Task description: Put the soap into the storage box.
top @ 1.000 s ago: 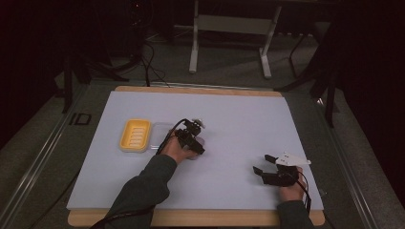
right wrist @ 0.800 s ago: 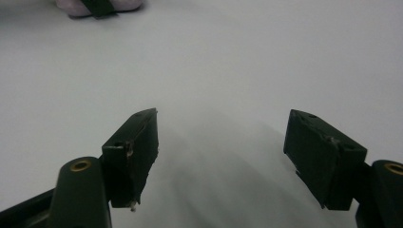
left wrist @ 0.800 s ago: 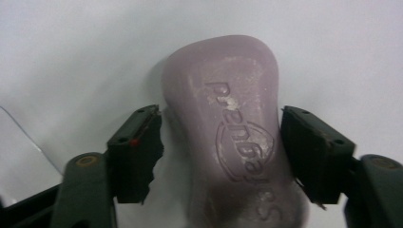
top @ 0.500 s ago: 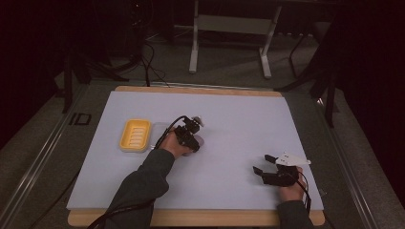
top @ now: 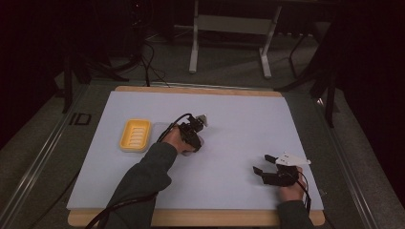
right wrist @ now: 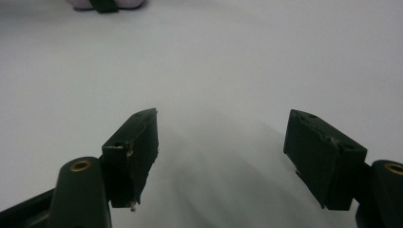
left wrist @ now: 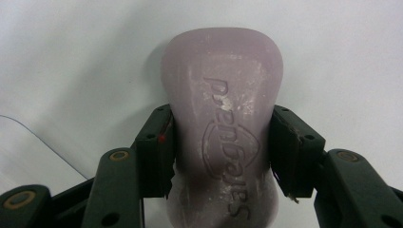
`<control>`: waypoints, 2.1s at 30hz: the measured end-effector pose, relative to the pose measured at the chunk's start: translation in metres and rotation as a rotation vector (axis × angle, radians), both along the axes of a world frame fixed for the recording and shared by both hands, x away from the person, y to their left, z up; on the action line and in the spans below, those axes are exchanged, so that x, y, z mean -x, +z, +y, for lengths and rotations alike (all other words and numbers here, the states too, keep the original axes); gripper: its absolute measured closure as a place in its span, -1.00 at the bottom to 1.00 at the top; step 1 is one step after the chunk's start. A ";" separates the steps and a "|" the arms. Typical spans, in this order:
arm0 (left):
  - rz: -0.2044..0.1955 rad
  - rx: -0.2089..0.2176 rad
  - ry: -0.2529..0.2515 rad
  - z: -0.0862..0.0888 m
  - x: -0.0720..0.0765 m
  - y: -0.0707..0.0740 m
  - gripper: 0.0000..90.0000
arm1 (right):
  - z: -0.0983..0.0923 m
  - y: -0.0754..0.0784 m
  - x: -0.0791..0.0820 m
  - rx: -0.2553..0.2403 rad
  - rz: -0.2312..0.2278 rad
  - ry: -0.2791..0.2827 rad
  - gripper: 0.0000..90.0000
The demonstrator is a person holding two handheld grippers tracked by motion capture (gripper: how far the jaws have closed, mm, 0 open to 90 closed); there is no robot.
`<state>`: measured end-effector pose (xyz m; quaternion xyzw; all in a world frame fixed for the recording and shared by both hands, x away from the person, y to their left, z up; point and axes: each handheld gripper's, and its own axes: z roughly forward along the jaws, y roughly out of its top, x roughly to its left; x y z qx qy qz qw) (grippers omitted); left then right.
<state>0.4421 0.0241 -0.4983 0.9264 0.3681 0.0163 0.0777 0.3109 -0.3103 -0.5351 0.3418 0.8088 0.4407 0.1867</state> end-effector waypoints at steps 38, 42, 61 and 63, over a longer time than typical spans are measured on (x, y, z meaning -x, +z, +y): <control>-0.007 -0.092 -0.008 0.005 -0.003 0.010 0.11 | 0.000 0.000 0.000 0.002 0.001 0.000 -0.41; -0.010 -0.083 -0.005 0.007 -0.003 0.015 0.12 | 0.000 0.000 0.000 0.001 0.001 0.000 -0.41; -0.017 -0.064 0.034 0.023 -0.006 0.028 0.11 | 0.000 0.000 0.000 0.001 0.000 -0.001 -0.41; -0.017 -0.059 0.039 0.025 -0.006 0.030 0.11 | 0.000 0.000 0.000 0.001 -0.001 -0.001 -0.41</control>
